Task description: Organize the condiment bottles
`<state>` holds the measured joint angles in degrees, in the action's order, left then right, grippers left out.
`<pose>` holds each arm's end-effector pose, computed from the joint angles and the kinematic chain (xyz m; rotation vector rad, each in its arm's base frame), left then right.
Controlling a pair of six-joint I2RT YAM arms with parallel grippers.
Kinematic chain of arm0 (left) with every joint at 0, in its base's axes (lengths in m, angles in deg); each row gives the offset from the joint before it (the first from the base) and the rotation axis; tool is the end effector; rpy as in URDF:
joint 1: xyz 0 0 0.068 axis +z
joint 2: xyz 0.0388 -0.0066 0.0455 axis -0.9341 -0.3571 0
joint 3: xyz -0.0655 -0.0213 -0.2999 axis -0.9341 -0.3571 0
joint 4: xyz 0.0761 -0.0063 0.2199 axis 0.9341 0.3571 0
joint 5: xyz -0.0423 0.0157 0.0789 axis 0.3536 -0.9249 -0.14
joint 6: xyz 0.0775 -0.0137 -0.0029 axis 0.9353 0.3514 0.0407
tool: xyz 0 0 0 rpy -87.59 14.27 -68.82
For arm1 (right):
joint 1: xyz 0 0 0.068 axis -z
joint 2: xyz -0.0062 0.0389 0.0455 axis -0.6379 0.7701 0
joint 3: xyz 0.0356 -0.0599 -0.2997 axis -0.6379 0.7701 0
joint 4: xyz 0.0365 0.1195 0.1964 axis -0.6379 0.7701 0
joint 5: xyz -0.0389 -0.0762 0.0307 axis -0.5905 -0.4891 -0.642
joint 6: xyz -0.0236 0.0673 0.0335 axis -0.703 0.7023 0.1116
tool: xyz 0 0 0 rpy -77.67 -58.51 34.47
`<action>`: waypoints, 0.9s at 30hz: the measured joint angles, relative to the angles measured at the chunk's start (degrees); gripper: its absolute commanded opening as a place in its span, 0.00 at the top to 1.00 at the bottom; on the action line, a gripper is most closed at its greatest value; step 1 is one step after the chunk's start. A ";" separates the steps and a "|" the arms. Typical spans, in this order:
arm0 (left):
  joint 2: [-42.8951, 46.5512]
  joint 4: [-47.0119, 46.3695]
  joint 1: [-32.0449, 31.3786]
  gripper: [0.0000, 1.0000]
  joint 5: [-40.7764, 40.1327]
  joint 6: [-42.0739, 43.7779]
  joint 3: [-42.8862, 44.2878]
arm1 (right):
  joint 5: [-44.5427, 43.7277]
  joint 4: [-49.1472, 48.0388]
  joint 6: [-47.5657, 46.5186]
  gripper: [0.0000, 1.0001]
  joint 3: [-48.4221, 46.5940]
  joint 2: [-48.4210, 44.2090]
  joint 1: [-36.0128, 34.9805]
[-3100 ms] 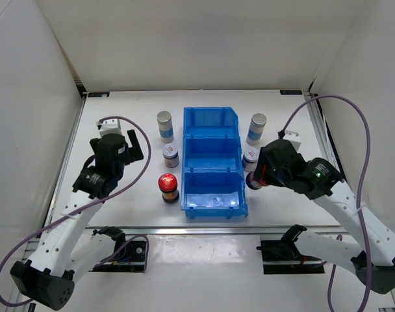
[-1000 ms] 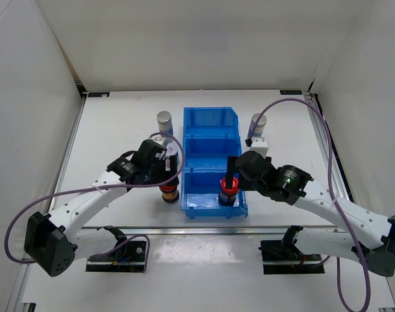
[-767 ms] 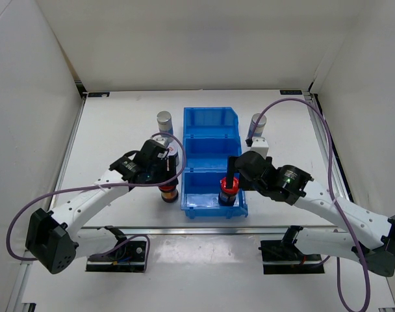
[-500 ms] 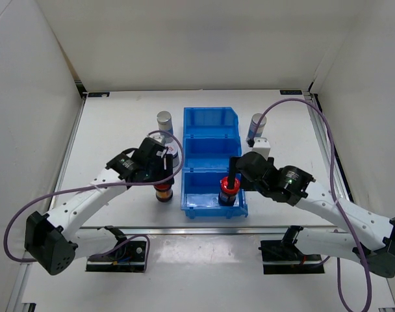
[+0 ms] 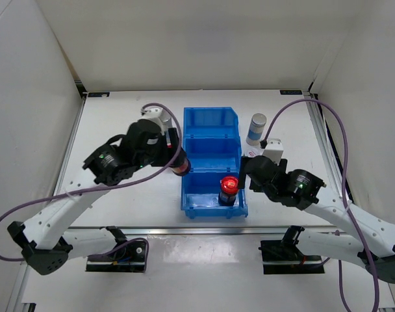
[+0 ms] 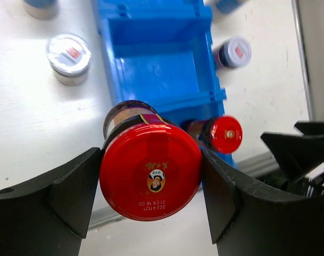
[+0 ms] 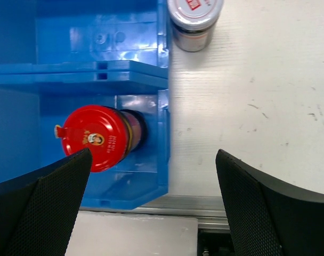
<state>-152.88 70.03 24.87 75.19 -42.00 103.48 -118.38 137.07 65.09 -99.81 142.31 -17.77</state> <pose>0.1435 -0.1192 0.4149 0.0449 2.2587 -0.5268 0.1084 0.0945 0.3340 0.0535 2.2332 0.1855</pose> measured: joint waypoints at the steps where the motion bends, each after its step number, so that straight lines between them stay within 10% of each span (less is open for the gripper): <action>1: -0.96 -0.15 -1.25 0.89 0.00 -0.31 -0.13 | -0.63 0.59 0.13 0.00 0.00 -0.07 0.00; 21: -16.72 -11.65 -13.66 0.77 0.13 -4.68 -13.97 | -3.91 4.83 -0.70 0.00 -0.48 4.52 5.20; 27: -20.15 -14.21 -13.66 0.26 -1.64 -4.44 -14.32 | 4.83 2.12 -9.86 0.00 -2.47 15.69 20.13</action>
<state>-173.04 55.82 11.21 73.56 -46.44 89.17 -113.55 139.19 55.24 -102.28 158.00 2.36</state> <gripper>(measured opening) 0.802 0.998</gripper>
